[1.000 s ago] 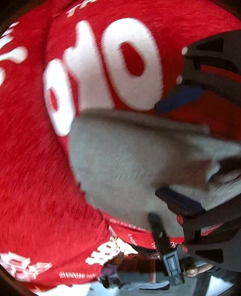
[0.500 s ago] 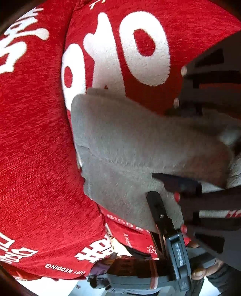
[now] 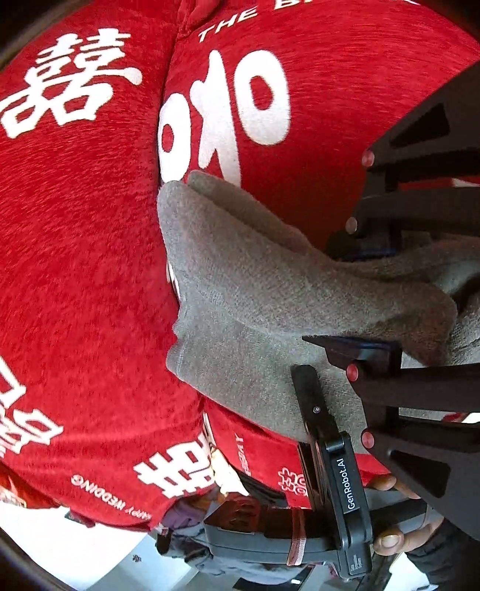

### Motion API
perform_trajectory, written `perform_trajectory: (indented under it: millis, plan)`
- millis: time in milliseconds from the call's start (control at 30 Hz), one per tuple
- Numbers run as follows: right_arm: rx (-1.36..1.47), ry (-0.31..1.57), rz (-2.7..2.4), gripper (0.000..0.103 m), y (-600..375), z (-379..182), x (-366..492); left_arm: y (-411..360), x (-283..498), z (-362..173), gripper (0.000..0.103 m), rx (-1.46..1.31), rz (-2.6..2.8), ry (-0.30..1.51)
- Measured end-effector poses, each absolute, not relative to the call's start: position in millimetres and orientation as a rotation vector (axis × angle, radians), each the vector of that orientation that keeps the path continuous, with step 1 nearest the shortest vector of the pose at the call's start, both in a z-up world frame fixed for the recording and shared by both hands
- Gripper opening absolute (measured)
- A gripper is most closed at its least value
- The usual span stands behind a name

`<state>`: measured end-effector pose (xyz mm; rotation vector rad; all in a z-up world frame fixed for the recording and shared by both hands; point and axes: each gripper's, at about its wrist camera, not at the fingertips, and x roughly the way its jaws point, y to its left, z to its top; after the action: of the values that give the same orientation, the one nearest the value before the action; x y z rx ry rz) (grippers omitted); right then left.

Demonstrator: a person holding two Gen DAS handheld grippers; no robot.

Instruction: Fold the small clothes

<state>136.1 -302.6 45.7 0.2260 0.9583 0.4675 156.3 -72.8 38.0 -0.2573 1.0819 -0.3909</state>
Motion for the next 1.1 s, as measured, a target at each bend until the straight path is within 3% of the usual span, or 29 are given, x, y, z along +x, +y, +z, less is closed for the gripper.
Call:
perform_trajectory:
  millis: [433,1100]
  plan:
    - [0.186,0.909,0.499,0.034,-277,69,48,-40,68,51,0.045,-0.247,-0.381,1.038]
    - [0.114,0.963,0.527,0.034,-238,32,-10,-1,8,6,0.045,-0.261,-0.339,1.082]
